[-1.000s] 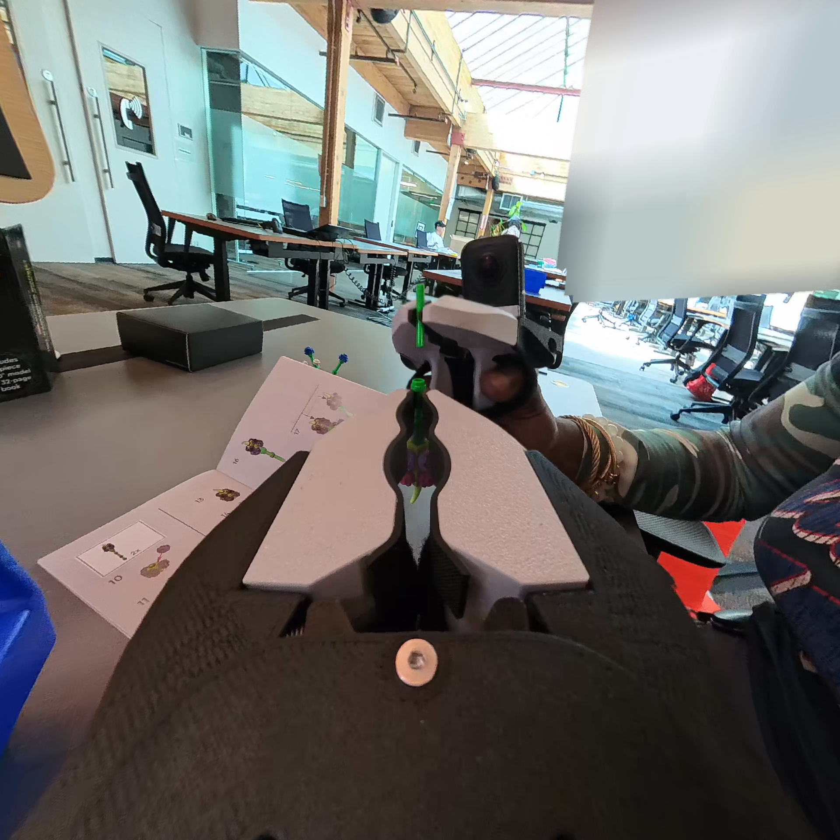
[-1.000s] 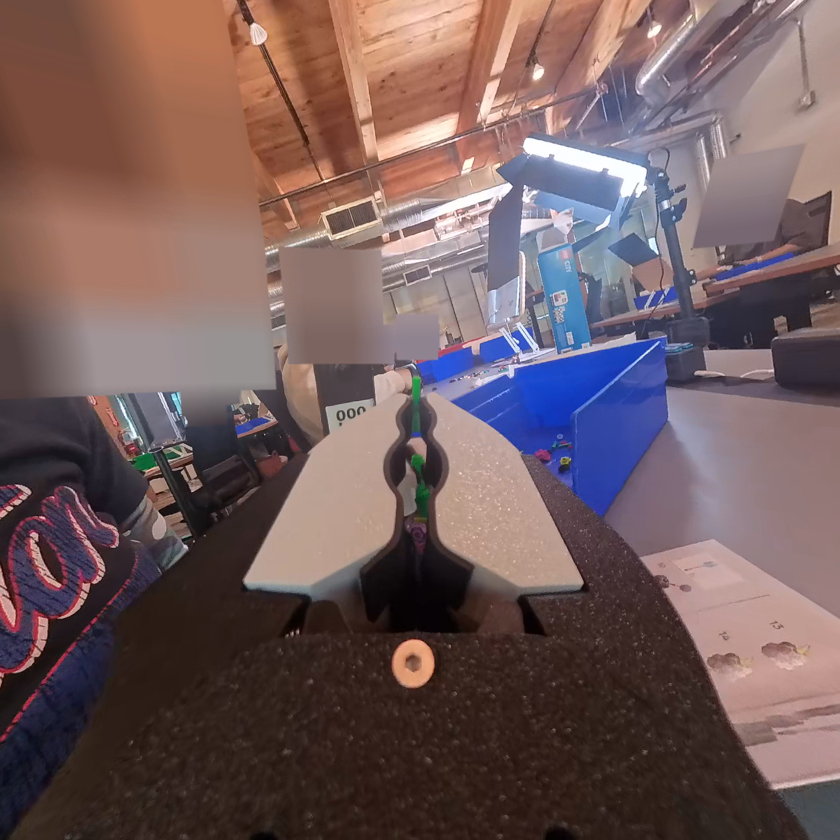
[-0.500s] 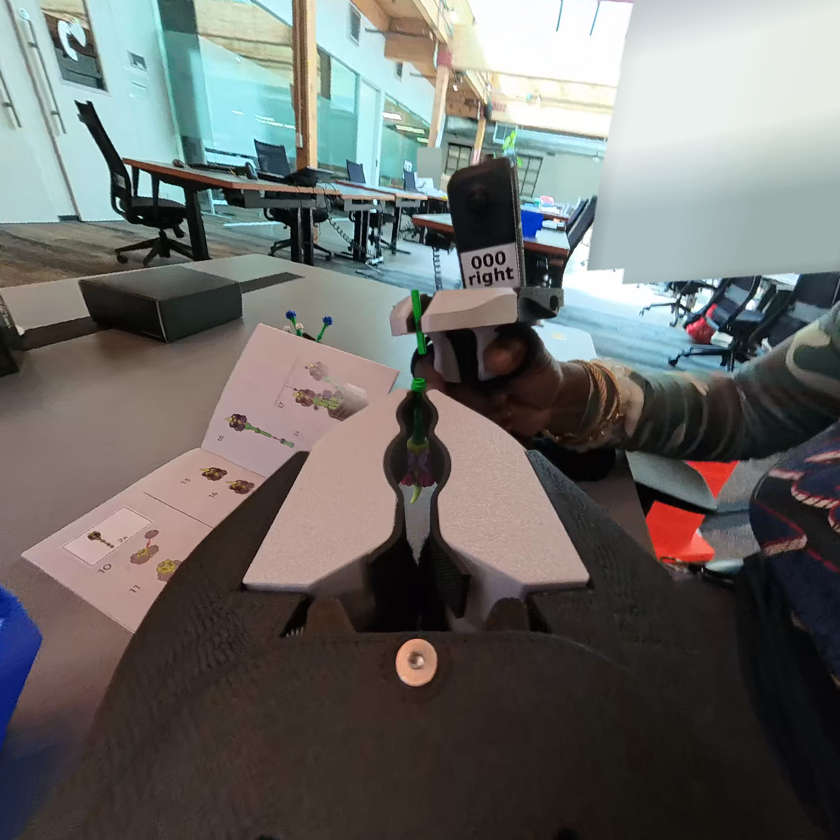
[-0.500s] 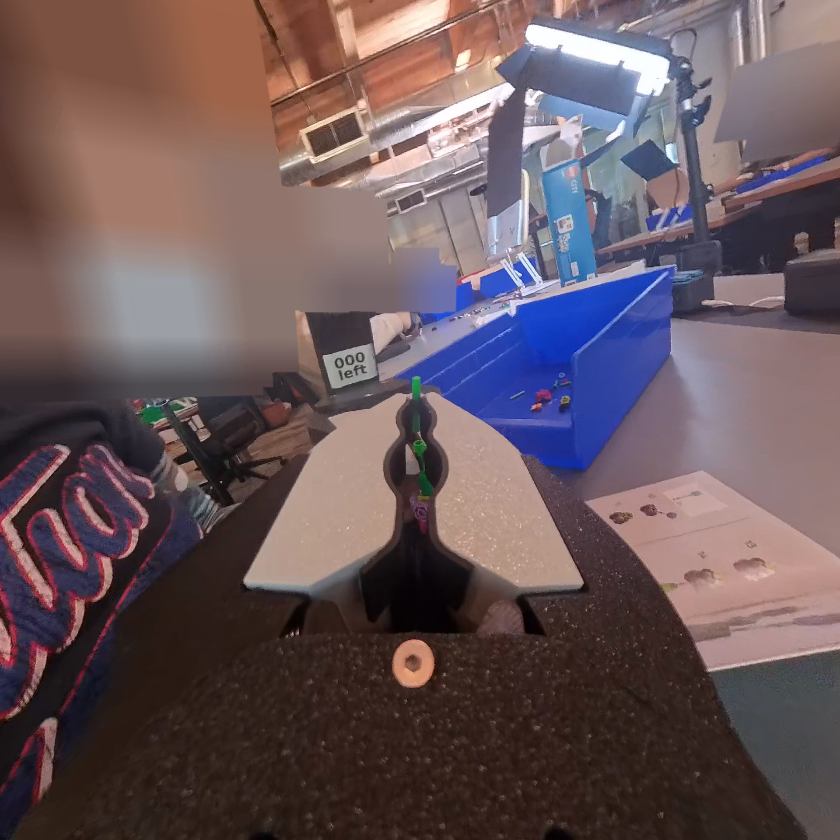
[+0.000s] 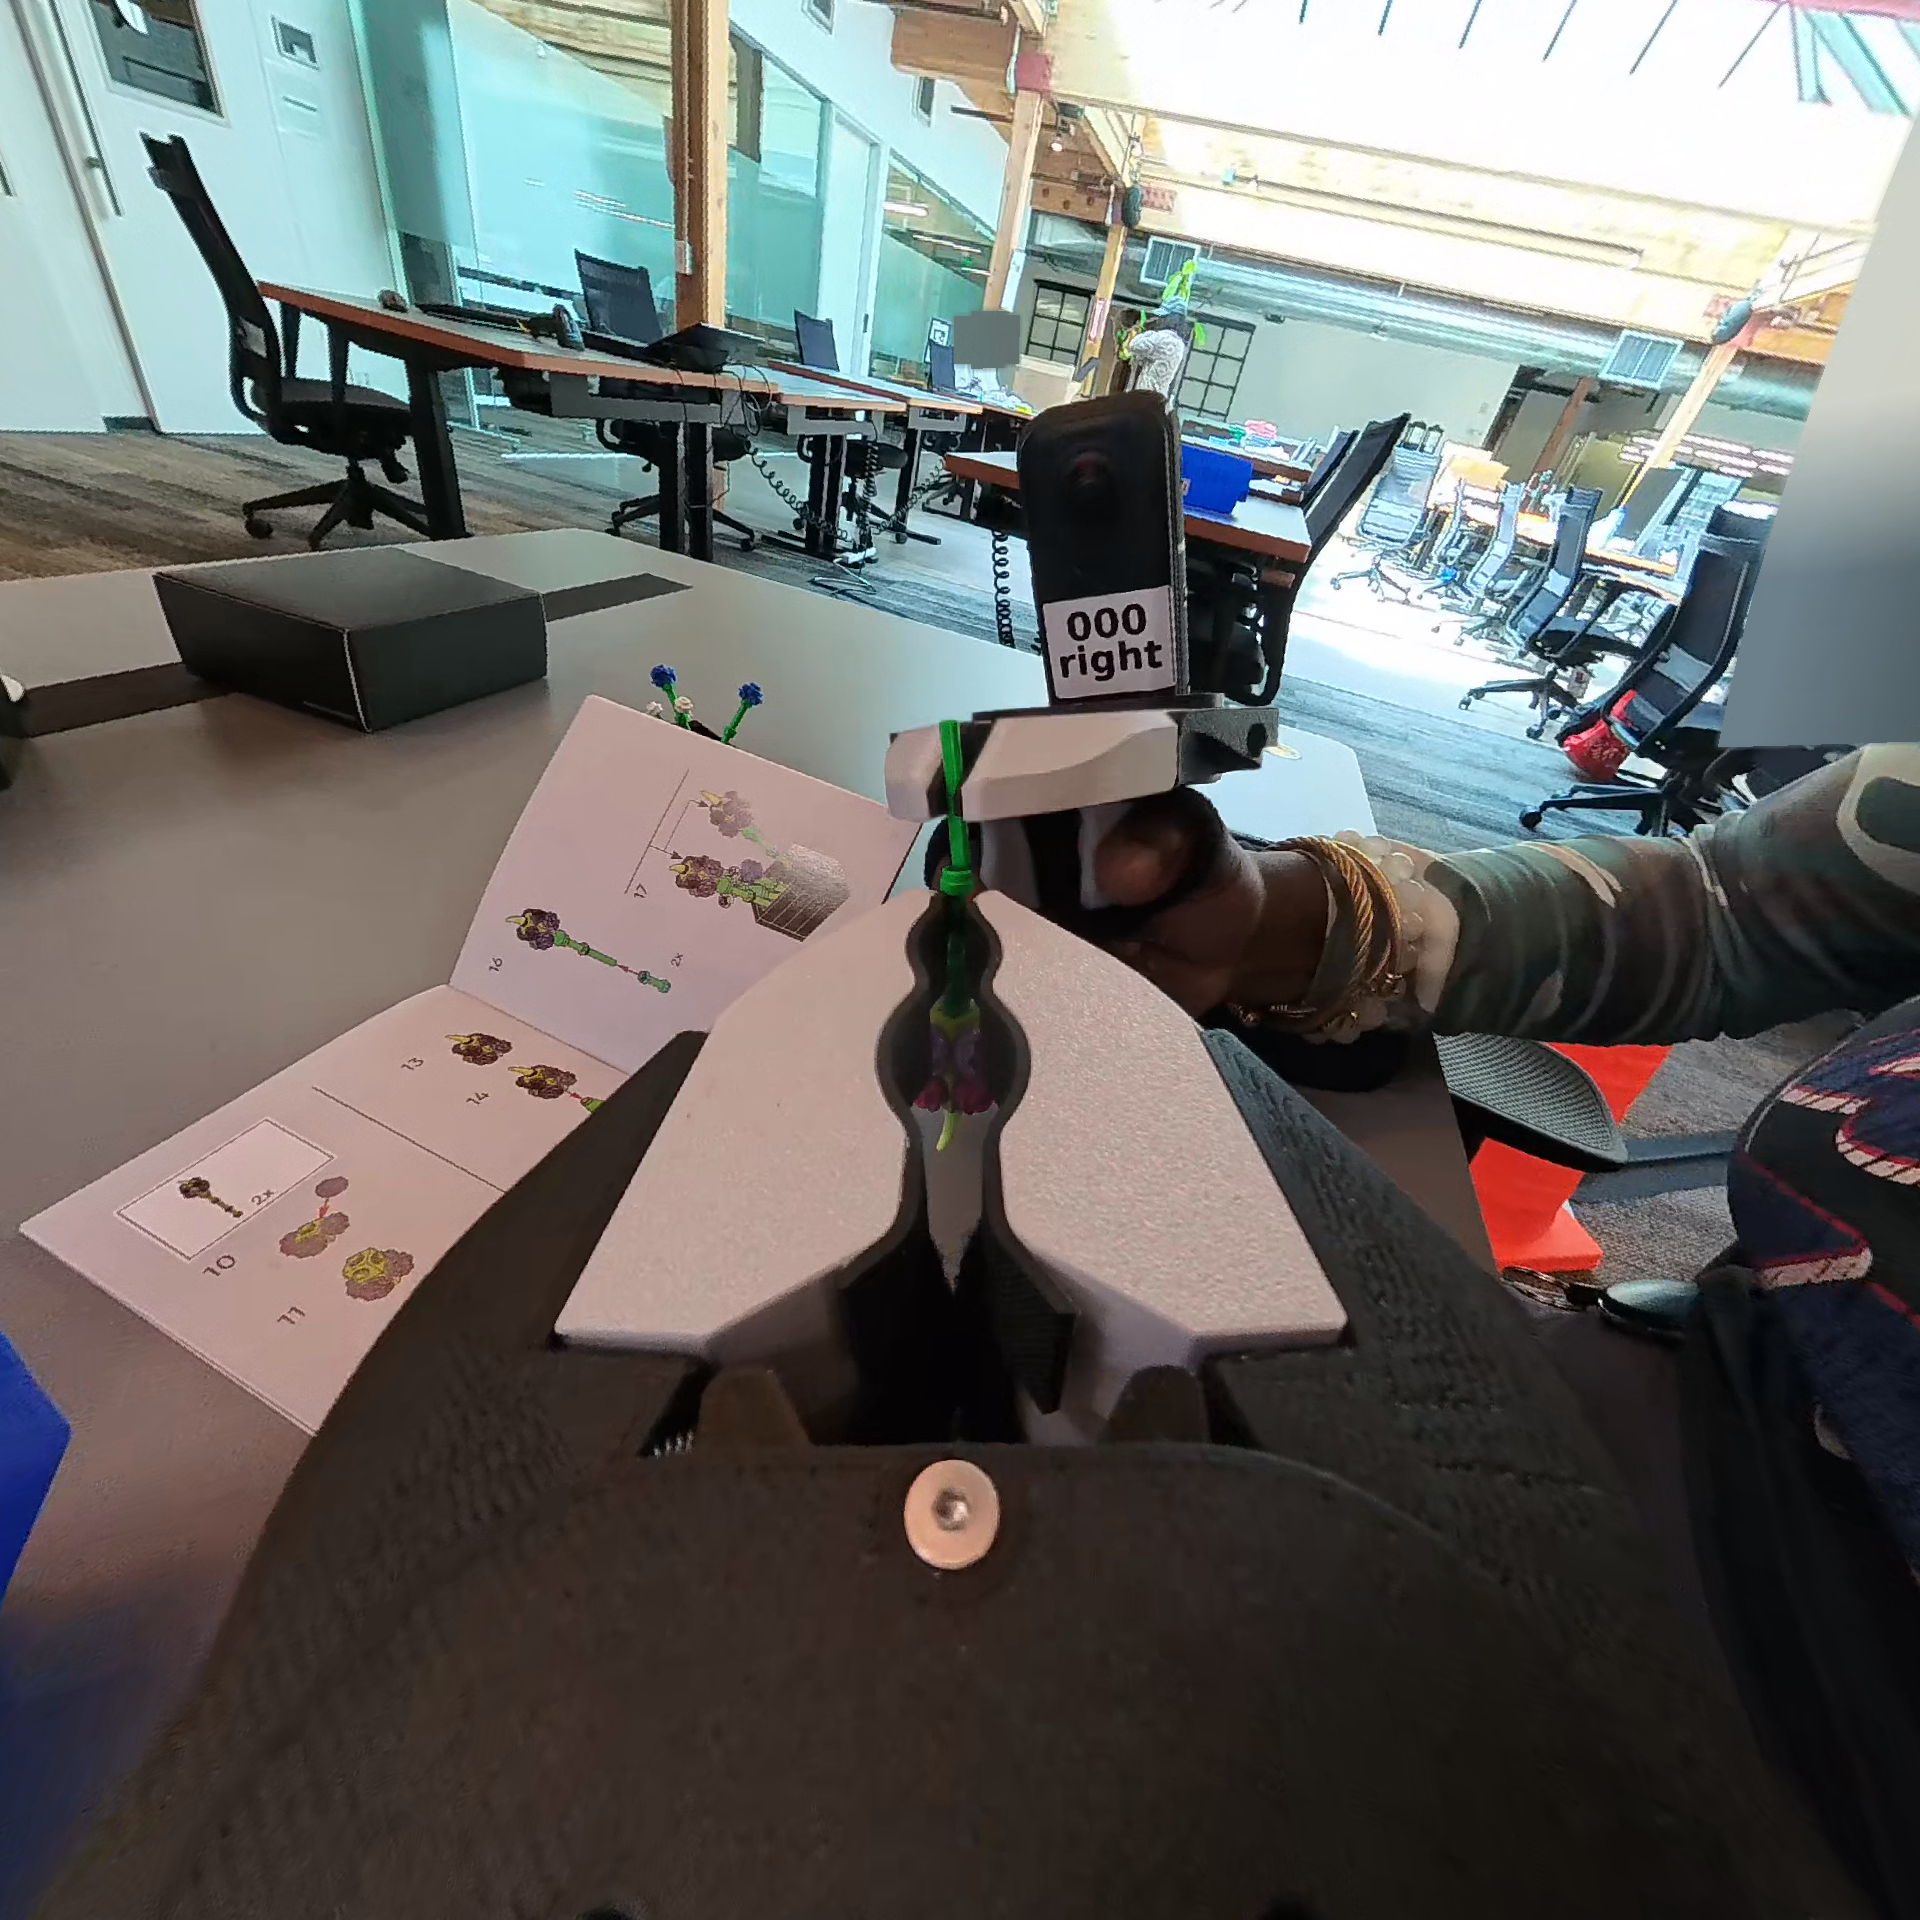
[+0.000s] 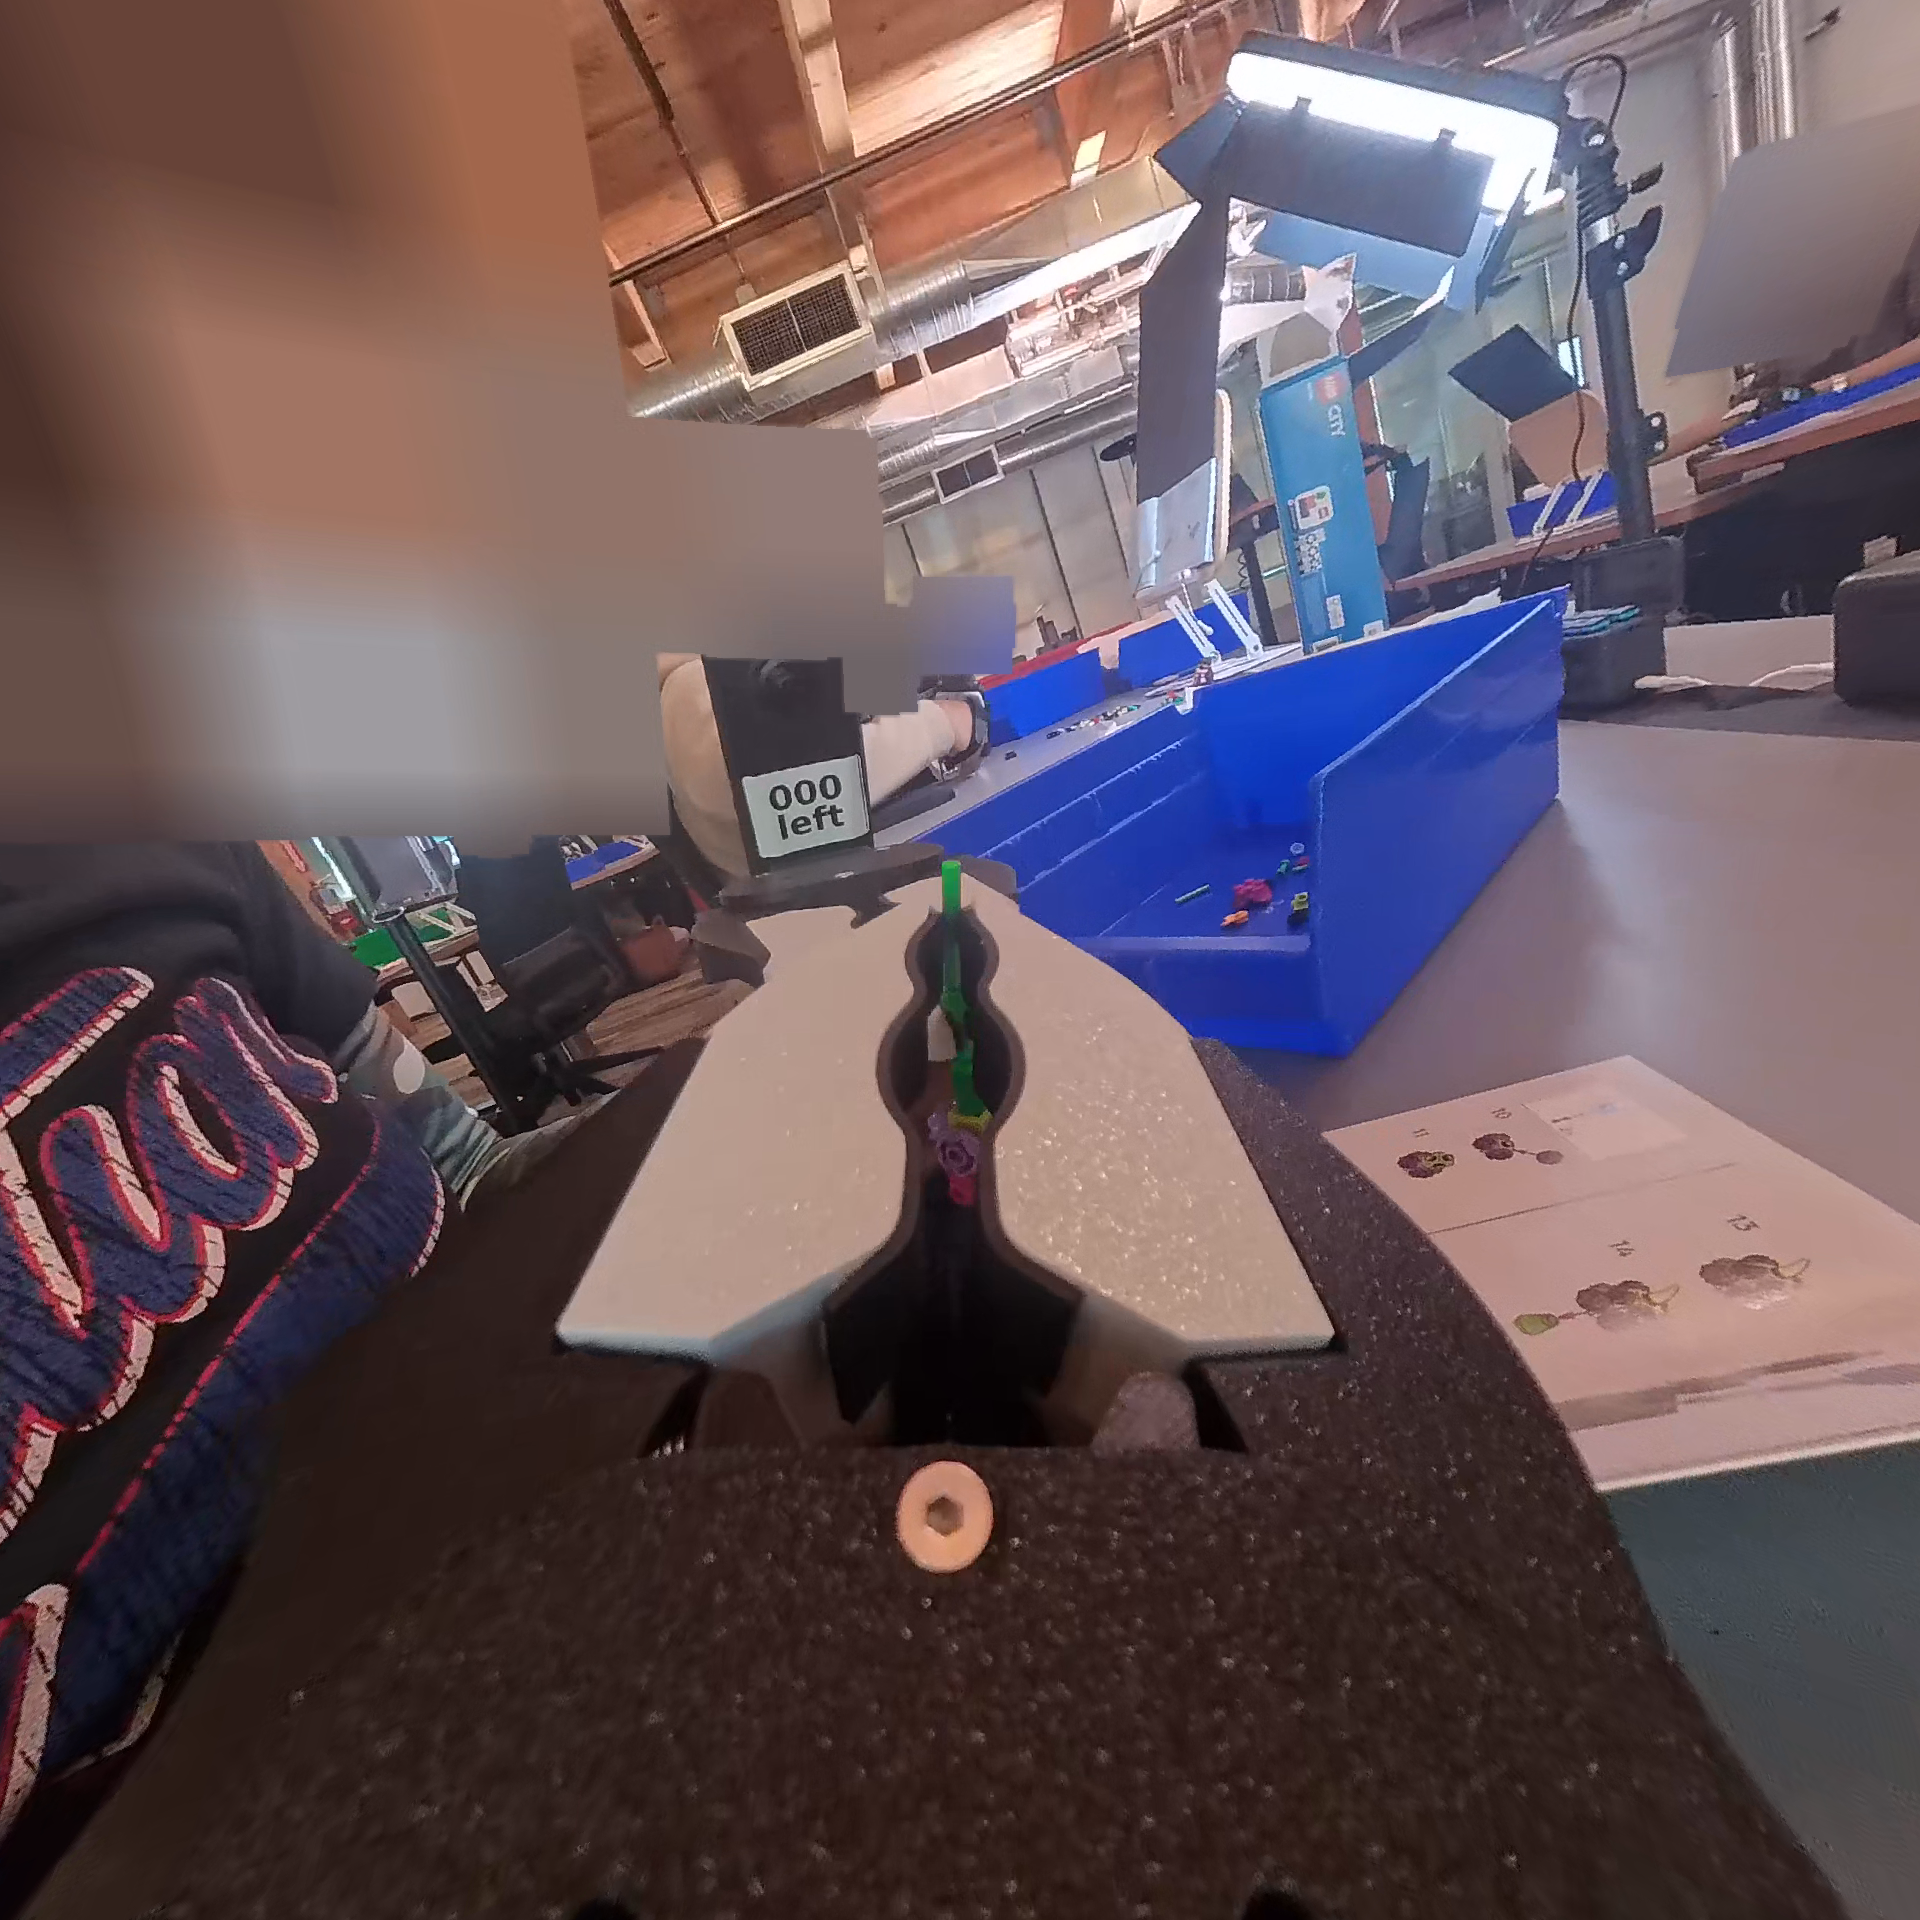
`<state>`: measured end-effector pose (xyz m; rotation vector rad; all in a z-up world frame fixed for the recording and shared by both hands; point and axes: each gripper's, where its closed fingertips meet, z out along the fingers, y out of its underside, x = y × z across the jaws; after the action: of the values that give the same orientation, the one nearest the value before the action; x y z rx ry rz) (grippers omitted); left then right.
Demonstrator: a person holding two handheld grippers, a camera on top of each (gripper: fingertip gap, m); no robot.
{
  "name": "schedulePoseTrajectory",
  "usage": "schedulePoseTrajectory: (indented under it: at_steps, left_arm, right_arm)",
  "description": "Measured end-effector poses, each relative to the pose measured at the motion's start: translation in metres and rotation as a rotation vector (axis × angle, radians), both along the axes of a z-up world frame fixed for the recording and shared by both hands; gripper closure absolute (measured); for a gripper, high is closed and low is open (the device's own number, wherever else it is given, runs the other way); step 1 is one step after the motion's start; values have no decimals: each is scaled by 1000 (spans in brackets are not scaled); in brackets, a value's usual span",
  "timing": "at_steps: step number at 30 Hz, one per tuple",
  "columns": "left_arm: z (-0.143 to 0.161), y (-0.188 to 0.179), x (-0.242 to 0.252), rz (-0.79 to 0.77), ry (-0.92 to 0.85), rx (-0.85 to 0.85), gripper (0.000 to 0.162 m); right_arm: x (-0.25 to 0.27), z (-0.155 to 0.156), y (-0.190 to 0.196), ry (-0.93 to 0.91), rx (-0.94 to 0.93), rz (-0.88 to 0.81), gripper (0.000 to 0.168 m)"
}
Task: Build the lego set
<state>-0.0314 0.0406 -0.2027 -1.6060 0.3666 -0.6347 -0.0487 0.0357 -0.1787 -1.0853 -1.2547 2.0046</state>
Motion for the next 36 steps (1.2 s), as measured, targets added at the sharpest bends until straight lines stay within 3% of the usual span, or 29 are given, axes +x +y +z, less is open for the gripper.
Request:
schedulePoseTrajectory:
  at_steps: [22,36]
  left_arm:
    - [-10,3,-1,-7,-14,-63,161]
    - [-3,4,-12,-17,-183,-94,161]
  right_arm:
    - [-5,-14,1,-75,36,-39,165]
    - [-14,-10,6,-31,-42,-113,165]
